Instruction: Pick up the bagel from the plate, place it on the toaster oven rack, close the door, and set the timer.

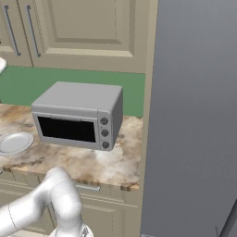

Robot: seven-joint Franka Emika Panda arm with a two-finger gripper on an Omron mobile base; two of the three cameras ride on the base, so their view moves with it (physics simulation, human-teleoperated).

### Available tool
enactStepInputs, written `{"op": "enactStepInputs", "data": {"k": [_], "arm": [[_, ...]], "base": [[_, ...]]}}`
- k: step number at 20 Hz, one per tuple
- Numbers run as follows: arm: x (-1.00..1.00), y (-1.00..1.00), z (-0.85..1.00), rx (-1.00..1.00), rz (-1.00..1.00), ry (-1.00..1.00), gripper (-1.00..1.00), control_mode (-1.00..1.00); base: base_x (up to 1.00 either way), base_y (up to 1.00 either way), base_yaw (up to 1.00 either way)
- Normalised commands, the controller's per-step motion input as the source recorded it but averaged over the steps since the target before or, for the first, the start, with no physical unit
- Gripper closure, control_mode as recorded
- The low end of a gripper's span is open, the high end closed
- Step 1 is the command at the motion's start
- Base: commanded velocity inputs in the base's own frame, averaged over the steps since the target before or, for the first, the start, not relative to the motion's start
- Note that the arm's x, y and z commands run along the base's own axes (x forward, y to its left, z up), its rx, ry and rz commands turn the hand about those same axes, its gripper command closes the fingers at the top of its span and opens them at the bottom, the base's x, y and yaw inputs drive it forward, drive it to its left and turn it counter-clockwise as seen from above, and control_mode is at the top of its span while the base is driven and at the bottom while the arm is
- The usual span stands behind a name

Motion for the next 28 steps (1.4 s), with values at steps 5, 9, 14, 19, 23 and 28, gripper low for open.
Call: {"op": "enactStepInputs", "data": {"k": [5, 9, 14, 19, 23, 28], "arm": [[0.04, 0.00, -0.61, 0.40, 0.29, 0.86, -1.00, -1.00], [-0.67, 0.00, -0.93, 0.09, 0.18, 0.82, -1.00, -1.00], [-0.23, -0.13, -0.65, -0.05, 0.13, 0.94, -1.00, -1.00], [0.42, -0.32, -0.24, -0.14, 0.11, 1.00, -1.00, -1.00], [0.41, -0.11, -0.45, -0.22, 0.12, 0.95, -1.00, -1.00], [0.03, -0.12, -0.90, -0.23, 0.18, 0.42, -1.00, -1.00]], "base": [[0.00, 0.00, 0.00], [0.00, 0.00, 0.00], [0.00, 0.00, 0.00], [0.00, 0.00, 0.00], [0.00, 0.00, 0.00], [0.00, 0.00, 0.00]]}}
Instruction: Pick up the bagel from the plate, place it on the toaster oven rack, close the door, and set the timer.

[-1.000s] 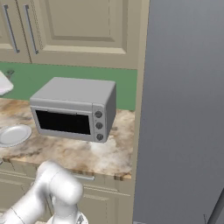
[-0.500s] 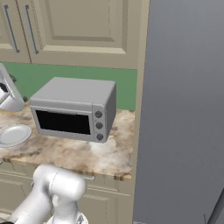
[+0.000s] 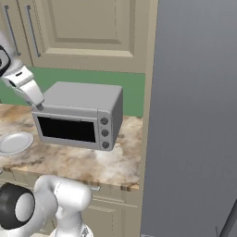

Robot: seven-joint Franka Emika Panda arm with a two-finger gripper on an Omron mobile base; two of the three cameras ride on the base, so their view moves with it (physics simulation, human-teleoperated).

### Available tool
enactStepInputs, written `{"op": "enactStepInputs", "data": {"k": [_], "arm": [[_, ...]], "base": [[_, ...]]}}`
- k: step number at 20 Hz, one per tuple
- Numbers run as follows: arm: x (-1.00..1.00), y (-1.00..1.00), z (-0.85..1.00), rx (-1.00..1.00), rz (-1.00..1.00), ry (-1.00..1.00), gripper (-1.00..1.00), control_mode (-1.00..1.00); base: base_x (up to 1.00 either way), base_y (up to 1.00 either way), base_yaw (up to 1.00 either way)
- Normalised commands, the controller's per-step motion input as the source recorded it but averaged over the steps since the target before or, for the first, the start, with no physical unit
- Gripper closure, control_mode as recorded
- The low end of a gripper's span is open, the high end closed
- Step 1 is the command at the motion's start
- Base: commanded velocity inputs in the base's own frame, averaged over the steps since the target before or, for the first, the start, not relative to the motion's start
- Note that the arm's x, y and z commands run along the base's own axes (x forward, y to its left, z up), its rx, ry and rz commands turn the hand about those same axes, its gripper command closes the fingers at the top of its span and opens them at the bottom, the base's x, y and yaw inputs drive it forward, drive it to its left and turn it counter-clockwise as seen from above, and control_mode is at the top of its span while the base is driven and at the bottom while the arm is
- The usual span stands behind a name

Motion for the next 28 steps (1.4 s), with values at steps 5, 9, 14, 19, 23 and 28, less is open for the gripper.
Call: {"op": "enactStepInputs", "data": {"k": [5, 9, 14, 19, 23, 28], "arm": [[0.00, -0.33, -1.00, -0.21, 0.24, 0.01, -1.00, -1.00], [0.05, -0.48, -0.88, -0.10, 0.32, -0.03, -1.00, -1.00], [0.04, -0.32, -0.64, 0.00, 0.34, -0.09, -1.00, -1.00], [0.39, -0.04, -0.42, 0.00, 0.20, -0.02, -1.00, -1.00], [0.61, 0.00, -0.32, 0.00, 0.08, 0.00, -1.00, -1.00], [0.58, 0.00, -0.21, 0.00, 0.00, 0.00, -1.00, -1.00]], "base": [[0.00, 0.00, 0.00], [0.00, 0.00, 0.00], [0.00, 0.00, 0.00], [0.00, 0.00, 0.00], [0.00, 0.00, 0.00], [0.00, 0.00, 0.00]]}}
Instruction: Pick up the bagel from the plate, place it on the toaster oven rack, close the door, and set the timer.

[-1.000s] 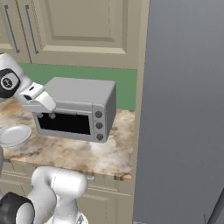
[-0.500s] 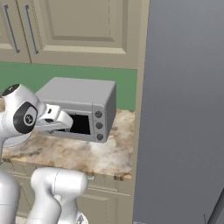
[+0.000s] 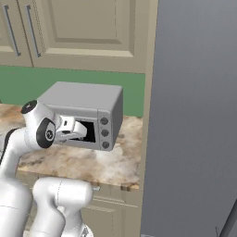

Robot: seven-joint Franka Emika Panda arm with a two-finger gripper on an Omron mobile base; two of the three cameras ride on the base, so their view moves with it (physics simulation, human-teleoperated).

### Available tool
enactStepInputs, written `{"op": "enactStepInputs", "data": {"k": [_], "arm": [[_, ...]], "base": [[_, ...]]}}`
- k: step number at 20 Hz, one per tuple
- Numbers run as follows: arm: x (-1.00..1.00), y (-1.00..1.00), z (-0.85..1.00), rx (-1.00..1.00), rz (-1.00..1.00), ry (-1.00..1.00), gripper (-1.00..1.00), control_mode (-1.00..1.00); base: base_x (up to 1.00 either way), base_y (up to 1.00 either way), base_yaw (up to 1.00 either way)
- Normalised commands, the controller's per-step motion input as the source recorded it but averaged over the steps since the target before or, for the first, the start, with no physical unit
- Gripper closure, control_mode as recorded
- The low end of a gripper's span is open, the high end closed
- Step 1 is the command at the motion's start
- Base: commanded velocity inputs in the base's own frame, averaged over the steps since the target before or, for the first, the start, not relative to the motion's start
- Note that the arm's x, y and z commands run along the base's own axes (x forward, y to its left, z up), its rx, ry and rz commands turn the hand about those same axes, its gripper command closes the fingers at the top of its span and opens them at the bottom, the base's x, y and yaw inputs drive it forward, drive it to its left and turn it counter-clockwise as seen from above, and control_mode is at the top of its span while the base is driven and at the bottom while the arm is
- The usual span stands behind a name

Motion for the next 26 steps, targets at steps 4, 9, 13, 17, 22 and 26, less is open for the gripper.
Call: {"op": "enactStepInputs", "data": {"k": [4, 9, 13, 17, 22, 26], "arm": [[0.29, 0.00, -0.03, 0.00, 0.00, 0.00, -1.00, -1.00], [0.22, 0.00, -0.05, 0.00, -0.03, -0.01, -1.00, -1.00], [0.19, -0.04, -0.14, 0.00, -0.11, 0.00, -1.00, -1.00], [0.23, -0.07, -0.22, 0.00, -0.11, -0.01, -1.00, -1.00], [0.30, -0.25, -0.21, 0.00, -0.05, -0.01, -1.00, -1.00], [0.09, -0.40, -0.23, 0.00, 0.00, -0.02, -1.00, -1.00]], "base": [[0.00, 0.00, 0.00], [0.00, 0.00, 0.00], [0.00, 0.00, 0.00], [0.00, 0.00, 0.00], [0.00, 0.00, 0.00], [0.00, 0.00, 0.00]]}}
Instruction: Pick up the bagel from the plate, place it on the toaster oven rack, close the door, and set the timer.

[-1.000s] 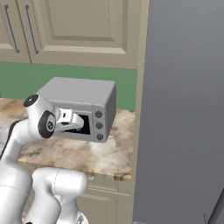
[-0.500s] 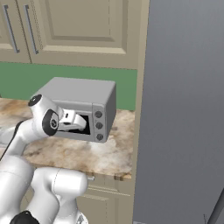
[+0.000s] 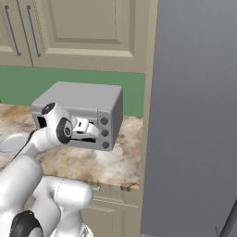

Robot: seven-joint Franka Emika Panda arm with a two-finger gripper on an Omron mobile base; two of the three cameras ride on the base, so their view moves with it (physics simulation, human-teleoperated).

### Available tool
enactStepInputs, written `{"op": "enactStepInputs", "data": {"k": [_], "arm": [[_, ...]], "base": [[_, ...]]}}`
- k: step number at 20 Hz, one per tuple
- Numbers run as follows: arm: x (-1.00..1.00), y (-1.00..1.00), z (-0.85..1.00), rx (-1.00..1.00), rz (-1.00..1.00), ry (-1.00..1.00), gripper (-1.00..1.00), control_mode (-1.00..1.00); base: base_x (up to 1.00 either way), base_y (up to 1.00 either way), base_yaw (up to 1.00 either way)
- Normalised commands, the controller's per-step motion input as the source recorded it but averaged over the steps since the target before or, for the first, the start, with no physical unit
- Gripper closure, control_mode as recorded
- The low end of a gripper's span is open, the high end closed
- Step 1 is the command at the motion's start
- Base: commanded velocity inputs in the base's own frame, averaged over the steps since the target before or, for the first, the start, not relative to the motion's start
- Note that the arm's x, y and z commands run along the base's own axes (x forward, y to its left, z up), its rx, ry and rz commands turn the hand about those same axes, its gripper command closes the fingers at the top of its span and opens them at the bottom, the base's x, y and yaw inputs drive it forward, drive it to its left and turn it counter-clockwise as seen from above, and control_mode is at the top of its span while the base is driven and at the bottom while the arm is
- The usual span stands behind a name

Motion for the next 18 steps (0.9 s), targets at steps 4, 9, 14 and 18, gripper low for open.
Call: {"op": "enactStepInputs", "data": {"k": [4, 9, 14, 18], "arm": [[0.09, -0.28, -0.20, 0.01, 0.00, -0.01, -1.00, -1.00], [0.21, -0.32, -0.26, 0.04, 0.00, 0.00, -1.00, -1.00], [0.39, -0.17, -0.17, 0.04, 0.00, 0.00, -1.00, -1.00], [0.36, -0.09, -0.12, 0.03, 0.00, 0.00, -1.00, -1.00]], "base": [[0.00, 0.00, 0.00], [0.00, 0.00, 0.00], [0.00, 0.00, 0.00], [0.00, 0.00, 0.00]]}}
